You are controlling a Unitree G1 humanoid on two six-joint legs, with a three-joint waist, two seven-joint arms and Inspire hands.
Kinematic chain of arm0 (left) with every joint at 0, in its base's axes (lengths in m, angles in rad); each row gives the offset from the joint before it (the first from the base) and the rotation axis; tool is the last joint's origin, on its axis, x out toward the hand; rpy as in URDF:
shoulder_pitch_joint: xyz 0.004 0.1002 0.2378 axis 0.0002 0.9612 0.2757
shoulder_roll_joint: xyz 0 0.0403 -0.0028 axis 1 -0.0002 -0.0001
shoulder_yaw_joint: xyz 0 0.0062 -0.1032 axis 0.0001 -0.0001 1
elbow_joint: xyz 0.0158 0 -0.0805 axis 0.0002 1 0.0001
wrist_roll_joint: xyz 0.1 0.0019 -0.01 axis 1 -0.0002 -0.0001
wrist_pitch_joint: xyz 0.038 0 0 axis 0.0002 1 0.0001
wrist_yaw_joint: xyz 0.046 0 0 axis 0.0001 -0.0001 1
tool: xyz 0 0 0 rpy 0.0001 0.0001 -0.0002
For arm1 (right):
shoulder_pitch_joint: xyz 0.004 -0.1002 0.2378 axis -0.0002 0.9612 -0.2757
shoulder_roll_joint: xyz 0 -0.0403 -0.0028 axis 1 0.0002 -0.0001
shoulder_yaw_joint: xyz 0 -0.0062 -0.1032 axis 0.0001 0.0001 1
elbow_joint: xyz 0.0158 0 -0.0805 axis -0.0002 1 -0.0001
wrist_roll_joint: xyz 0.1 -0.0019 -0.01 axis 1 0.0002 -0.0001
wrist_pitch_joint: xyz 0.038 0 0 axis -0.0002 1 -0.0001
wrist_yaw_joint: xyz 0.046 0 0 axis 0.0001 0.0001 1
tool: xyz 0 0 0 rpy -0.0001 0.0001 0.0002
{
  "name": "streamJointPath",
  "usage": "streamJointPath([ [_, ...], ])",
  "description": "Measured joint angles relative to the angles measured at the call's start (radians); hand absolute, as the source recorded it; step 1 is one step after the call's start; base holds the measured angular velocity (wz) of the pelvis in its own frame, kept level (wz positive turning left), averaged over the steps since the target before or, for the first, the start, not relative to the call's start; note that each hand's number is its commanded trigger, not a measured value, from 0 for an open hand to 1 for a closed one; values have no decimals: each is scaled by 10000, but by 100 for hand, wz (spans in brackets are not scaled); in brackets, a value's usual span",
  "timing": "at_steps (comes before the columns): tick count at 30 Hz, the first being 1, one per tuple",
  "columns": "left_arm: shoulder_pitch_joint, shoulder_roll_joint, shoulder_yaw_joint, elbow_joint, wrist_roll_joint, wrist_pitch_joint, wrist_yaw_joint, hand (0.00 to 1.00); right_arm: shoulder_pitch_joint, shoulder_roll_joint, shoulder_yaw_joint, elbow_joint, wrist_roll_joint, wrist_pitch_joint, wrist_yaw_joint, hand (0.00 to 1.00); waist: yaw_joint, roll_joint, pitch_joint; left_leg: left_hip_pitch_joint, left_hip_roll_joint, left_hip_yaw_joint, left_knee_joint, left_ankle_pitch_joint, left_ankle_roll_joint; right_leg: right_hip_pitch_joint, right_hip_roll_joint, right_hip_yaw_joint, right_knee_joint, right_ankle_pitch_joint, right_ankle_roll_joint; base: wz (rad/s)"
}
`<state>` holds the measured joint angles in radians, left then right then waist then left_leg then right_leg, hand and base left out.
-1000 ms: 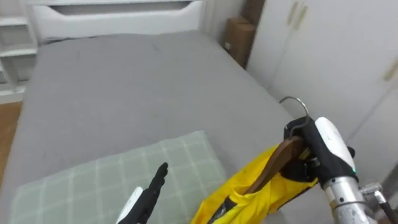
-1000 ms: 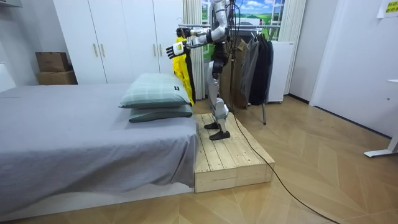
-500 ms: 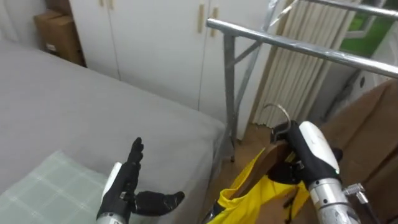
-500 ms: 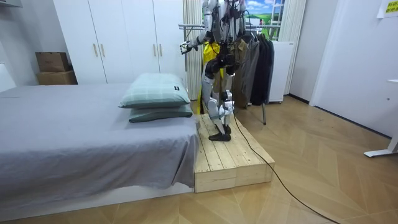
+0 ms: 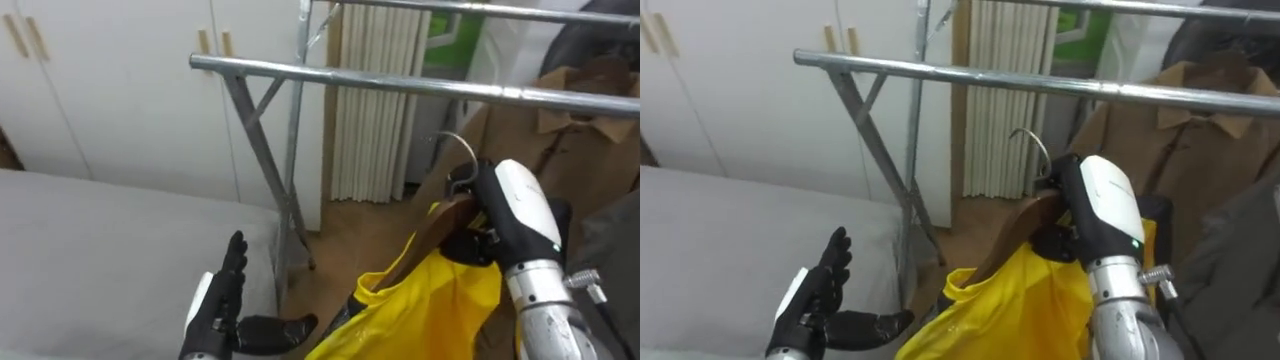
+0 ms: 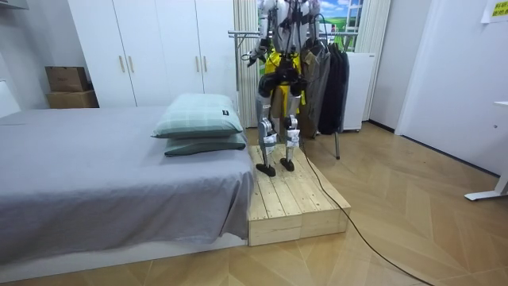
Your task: Hang clothes
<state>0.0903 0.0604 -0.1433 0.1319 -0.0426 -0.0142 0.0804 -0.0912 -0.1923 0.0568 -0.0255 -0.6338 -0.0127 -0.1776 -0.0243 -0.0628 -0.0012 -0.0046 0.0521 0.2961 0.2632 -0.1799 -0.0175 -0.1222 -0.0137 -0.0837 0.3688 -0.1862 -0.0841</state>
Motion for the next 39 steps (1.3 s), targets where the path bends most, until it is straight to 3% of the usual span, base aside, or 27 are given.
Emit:
streamJointPath([
  [3,-20,122,-180,2,-79,2,63,0,403,23,6,-545,-252,59,-290,100,-243,16,-11,136,-116,63,-311,-17,27,57,28,106,-292,70,105,-16],
  [10,-15,286,-191,79,-65,3,-140,0,637,124,6,-867,-350,53,-323,100,-284,34,10,432,-117,628,-624,-106,117,8,183,777,-437,124,231,-31],
  [15,-25,344,-176,78,-67,1,-171,0,691,253,20,-782,110,-18,-323,100,-242,73,49,643,-124,749,-766,-160,71,51,325,1103,-548,134,236,-28],
  [19,-45,361,-169,77,-58,1,-147,0,851,248,-3,-739,634,-12,-319,100,-280,64,81,692,-102,531,-775,-185,52,184,372,1086,-787,150,208,-3],
  [31,-97,316,-127,30,4,-3,169,0,1009,250,-3,-744,1051,-11,-50,100,-82,62,82,699,-36,510,-909,-185,51,340,462,1029,-1150,208,185,-1],
  [39,73,529,-83,-561,28,-2,166,0,1024,288,34,-735,1589,15,73,100,60,94,70,880,92,257,-959,-237,-34,595,606,954,-1217,240,143,-3],
])
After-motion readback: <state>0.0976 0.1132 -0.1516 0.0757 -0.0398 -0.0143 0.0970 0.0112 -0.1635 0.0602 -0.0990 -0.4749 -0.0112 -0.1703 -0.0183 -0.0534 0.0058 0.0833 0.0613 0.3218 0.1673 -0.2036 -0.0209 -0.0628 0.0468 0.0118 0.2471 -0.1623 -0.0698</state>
